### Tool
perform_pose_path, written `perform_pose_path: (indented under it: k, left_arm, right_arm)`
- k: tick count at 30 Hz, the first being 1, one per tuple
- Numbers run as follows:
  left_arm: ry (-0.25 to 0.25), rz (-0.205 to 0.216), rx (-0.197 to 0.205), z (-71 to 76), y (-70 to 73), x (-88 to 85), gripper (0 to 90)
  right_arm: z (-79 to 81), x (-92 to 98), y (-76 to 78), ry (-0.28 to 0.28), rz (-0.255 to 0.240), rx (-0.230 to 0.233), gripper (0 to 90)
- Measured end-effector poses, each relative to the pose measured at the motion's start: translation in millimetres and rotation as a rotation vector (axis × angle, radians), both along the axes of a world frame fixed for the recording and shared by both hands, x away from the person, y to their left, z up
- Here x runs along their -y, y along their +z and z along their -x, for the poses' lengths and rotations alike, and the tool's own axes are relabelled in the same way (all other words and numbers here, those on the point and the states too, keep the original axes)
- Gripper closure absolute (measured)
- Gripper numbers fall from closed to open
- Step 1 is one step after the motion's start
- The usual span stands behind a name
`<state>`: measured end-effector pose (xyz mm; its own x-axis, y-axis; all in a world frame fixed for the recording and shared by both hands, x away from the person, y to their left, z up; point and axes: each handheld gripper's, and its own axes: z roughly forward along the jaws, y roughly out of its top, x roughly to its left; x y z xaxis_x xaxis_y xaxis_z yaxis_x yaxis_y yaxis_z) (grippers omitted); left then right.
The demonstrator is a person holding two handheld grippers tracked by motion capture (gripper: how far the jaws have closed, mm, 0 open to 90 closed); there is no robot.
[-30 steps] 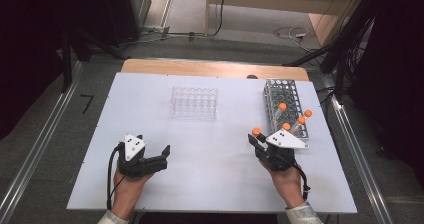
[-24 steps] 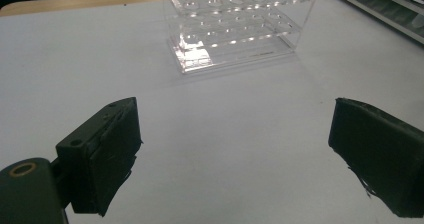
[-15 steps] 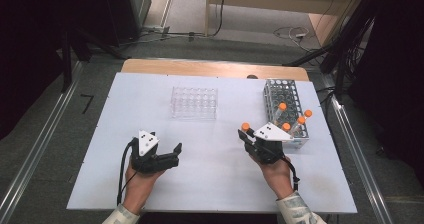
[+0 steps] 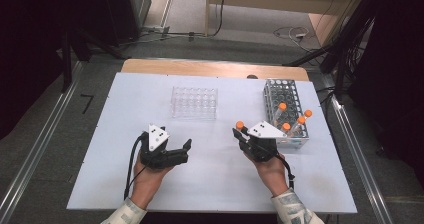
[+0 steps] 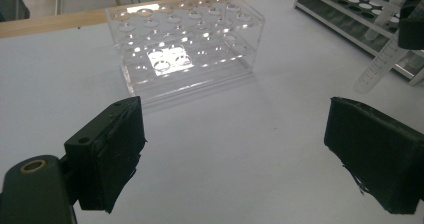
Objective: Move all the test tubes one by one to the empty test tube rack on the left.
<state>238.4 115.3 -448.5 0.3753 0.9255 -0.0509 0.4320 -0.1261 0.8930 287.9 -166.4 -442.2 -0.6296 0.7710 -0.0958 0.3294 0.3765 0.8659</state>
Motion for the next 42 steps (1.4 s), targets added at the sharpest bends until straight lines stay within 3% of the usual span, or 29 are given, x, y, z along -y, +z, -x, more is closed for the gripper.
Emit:
perform_pose_path:
  k: [13, 24, 37, 42]
  left_arm:
    - [-0.043, 0.023, 0.008, -5.4, 7.4, 13.0, 14.6]
    - [-0.099, 0.045, 0.045, -7.4, 15.4, 27.4, 22.3]
    - [-0.109, 0.066, 0.06, -10.5, 19.7, 31.9, 25.5]
    - [-0.147, 0.082, 0.067, -9.7, 22.0, 34.3, 34.9]
  right_arm:
    - [-1.7, -11.7, -1.5, 0.018, 0.008, -0.002, 71.9]
    - [-1.1, -20.9, -1.6, 0.037, 0.01, 0.0, 71.9]
    - [1.0, -30.8, -1.2, 0.064, 0.011, 0.004, 71.9]
    - [2.1, -34.6, -1.1, 0.072, 0.013, 0.004, 71.9]
